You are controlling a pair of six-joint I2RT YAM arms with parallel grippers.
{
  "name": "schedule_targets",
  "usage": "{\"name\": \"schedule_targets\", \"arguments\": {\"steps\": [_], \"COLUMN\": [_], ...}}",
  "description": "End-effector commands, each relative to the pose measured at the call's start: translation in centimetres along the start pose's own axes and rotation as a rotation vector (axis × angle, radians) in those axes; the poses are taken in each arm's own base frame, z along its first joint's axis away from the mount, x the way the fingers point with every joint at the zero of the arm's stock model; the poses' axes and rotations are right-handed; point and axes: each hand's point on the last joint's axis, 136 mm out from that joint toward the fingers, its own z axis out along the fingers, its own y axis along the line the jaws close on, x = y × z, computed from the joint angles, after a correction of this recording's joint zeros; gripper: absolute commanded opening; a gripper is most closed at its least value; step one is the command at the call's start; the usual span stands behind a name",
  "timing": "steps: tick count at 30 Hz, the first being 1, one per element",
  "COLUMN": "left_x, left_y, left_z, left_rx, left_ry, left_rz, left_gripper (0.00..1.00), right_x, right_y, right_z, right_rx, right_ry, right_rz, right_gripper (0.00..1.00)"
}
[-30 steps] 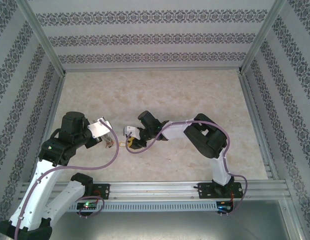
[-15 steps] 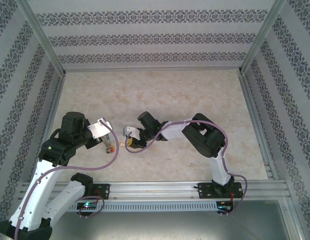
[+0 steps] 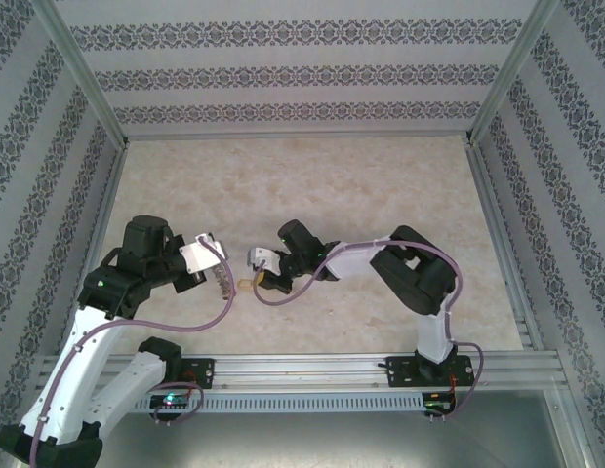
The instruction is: Put the keys on the keyring
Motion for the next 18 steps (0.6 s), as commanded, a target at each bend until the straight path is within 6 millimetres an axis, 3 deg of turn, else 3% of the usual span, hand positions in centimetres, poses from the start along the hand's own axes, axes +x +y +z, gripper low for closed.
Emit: {"name": "schedule_targets", "arguments": {"steps": [1, 7, 18], "left_x": [-4.0, -5.0, -7.4], "left_y": [-1.8, -1.8, -0.5], "left_z": [-1.1, 0.2, 2.7], "left_rx": [0.094, 0.148, 0.15], "left_ry": [-0.234, -0.291, -0.364], "left_rz": [0.1, 0.105, 0.06], "left_gripper": [0.0, 0.0, 0.0], "right_x": [-3.0, -5.3, -9.4], "right_y": [-1.1, -1.4, 0.2], "right_z": [-3.1, -9.6, -14.1], "right_rx": [0.118, 0.258, 0.304], "right_ry": [-0.089, -0.288, -0.363], "right_rz": [0.009, 0.027, -0.059], "right_gripper": [0.0, 0.0, 0.0]}}
